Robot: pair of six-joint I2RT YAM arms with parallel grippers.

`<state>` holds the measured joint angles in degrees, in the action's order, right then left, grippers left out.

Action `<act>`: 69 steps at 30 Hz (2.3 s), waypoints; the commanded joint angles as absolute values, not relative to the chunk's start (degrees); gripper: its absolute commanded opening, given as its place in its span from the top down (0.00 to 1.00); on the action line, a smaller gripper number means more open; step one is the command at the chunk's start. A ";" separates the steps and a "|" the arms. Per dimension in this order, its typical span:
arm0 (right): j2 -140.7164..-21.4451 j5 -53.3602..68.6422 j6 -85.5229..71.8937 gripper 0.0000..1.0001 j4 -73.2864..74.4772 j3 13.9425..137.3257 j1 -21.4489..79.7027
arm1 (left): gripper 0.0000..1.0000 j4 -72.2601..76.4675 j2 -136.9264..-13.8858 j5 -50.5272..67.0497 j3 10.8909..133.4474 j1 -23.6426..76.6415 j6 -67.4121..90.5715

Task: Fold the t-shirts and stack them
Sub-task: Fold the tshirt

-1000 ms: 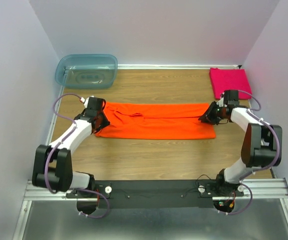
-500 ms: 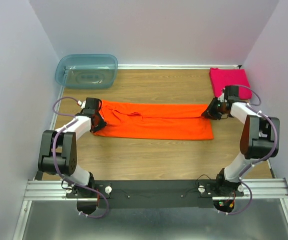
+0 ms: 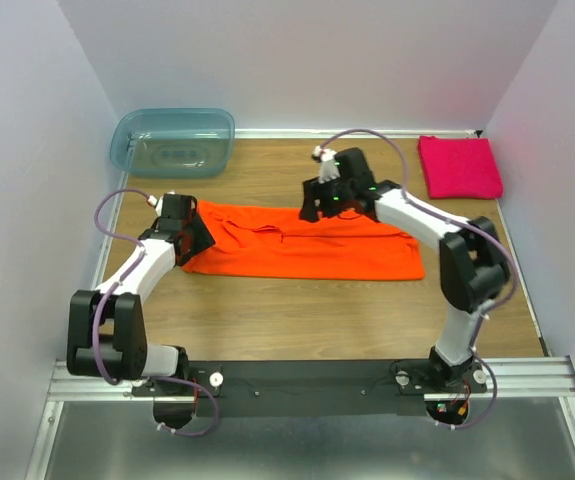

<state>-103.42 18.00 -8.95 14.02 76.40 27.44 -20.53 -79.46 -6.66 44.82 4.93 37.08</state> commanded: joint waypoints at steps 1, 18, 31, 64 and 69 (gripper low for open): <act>-112.56 17.23 -1.85 0.25 12.22 82.60 33.56 | 0.24 -21.71 -74.80 -7.65 44.65 4.75 35.51; -130.16 -4.56 1.06 0.14 10.46 97.29 40.34 | 0.11 -21.36 -68.55 -5.63 43.16 4.75 35.68; -127.72 -13.54 -13.71 0.17 10.46 95.03 33.14 | 0.16 -20.57 -70.75 -4.66 44.21 4.83 35.42; -83.32 4.66 -32.08 0.54 14.32 36.48 -1.49 | 0.65 -19.42 -87.37 -12.04 39.02 4.13 44.29; -80.51 1.32 -34.01 0.54 20.21 35.25 -3.16 | 0.64 -21.44 -82.45 -15.28 38.93 2.82 44.21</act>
<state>-81.89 6.81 -32.64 12.49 37.52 -1.87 -15.70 -83.70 -9.41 40.93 4.32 43.90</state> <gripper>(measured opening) 0.455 0.351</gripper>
